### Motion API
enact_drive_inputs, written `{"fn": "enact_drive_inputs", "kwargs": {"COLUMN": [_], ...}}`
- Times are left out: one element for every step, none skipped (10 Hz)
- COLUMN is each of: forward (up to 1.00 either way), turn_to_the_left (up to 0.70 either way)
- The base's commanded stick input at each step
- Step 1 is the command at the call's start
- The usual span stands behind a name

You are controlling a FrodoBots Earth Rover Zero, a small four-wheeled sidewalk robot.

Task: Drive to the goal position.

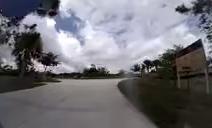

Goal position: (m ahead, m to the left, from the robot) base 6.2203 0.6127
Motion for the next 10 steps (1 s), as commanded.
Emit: {"fn": "enact_drive_inputs", "kwargs": {"forward": [0.6, 0.6, 0.6, 0.6, 0.6, 0.6, 0.6, 0.6, 0.6, 0.6], "turn_to_the_left": [0.01, 0.01, 0.01, 0.01, 0.01, 0.01, 0.01, 0.01, 0.01, 0.01]}}
